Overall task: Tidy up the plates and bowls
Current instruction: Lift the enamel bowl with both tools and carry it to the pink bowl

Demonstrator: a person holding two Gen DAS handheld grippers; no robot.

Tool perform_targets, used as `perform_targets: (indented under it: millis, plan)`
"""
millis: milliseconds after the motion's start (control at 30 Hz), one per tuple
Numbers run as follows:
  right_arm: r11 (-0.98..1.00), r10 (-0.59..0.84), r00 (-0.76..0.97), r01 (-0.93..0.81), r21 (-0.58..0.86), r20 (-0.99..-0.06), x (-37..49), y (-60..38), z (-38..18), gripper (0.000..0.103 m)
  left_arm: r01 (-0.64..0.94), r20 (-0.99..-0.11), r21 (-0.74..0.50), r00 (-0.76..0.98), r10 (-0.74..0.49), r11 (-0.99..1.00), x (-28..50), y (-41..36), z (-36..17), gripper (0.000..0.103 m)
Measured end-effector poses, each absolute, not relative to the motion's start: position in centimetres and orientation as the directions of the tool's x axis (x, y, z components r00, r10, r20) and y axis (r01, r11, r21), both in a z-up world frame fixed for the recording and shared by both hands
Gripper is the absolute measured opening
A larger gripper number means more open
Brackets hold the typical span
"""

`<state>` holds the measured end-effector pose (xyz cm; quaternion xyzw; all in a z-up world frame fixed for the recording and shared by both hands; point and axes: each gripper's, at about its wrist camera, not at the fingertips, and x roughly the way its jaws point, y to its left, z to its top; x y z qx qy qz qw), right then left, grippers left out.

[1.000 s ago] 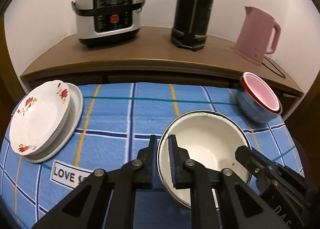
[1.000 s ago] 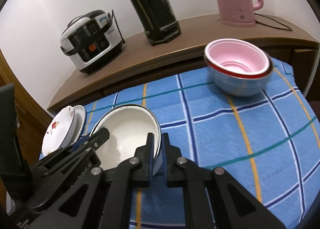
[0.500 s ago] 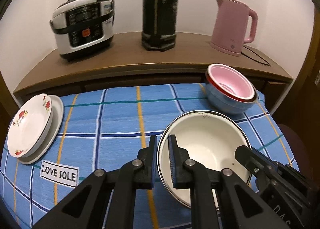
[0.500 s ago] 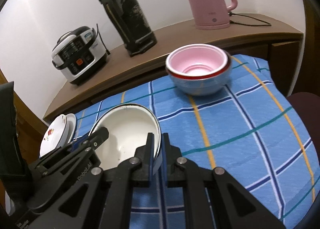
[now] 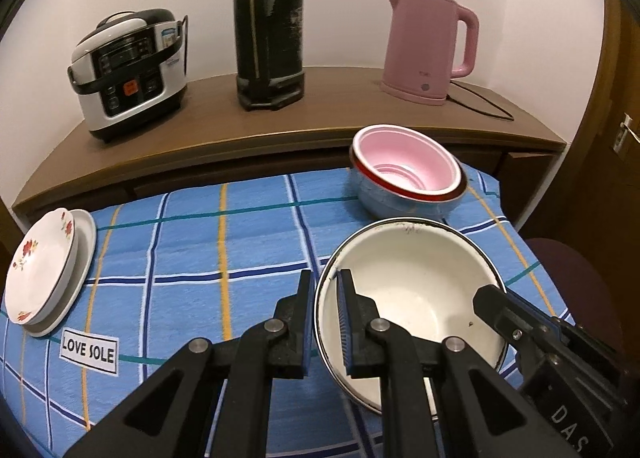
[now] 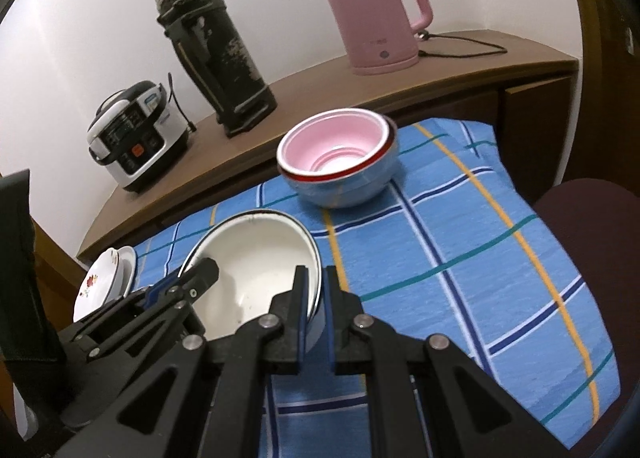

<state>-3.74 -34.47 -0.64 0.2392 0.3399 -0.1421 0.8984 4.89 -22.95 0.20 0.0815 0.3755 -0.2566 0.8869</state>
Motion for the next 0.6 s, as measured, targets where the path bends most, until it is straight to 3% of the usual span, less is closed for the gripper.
perform_targets:
  millis: [600]
  plan:
    - [0.817, -0.135, 0.729, 0.465, 0.341, -0.671, -5.6, -37.7, 0.1, 0.007, 0.569, -0.698, -0.056, 0.565, -0.439, 0.821, 3.8, -26.5, 1.0, 0.013]
